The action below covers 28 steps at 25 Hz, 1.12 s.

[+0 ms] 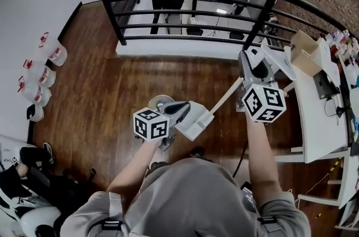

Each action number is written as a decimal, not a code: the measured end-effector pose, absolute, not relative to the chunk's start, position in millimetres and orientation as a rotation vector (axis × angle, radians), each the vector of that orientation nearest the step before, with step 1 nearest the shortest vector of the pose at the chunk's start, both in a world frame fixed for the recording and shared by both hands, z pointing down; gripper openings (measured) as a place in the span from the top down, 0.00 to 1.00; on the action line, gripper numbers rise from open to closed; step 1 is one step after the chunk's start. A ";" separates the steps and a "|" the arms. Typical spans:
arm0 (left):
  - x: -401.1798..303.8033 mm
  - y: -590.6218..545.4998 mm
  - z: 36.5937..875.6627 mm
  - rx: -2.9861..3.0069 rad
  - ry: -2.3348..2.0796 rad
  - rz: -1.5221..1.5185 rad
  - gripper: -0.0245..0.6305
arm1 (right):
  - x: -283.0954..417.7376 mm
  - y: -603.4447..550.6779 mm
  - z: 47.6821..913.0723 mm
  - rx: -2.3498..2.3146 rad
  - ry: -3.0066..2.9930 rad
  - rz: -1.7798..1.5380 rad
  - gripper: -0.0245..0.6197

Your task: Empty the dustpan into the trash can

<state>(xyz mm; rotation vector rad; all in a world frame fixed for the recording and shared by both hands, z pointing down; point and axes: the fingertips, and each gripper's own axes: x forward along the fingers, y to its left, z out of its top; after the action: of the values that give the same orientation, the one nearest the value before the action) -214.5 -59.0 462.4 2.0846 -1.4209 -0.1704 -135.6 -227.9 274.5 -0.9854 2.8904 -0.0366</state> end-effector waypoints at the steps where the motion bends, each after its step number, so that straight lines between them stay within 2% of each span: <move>1: -203.7 -75.6 465.3 2.095 -1.401 -0.159 0.96 | -121.1 -238.6 276.3 -0.997 2.888 -0.049 0.74; 10: -112.1 -171.3 486.9 2.179 -1.167 -0.025 0.96 | 11.3 -324.9 348.0 -1.290 2.878 -0.109 0.79; 19: -53.7 -213.7 518.8 2.180 -0.956 0.223 0.96 | 137.0 -395.2 428.0 -1.490 2.749 -0.122 0.79; 28: -15.9 -254.5 569.7 2.103 -0.826 0.399 0.96 | 245.9 -472.4 534.1 -1.652 2.621 -0.285 0.78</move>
<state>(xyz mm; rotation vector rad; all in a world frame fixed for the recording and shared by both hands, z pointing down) -15.9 -254.5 569.7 2.1026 -0.8257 0.3989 245.9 -472.4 534.1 -1.6520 2.6208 -0.2848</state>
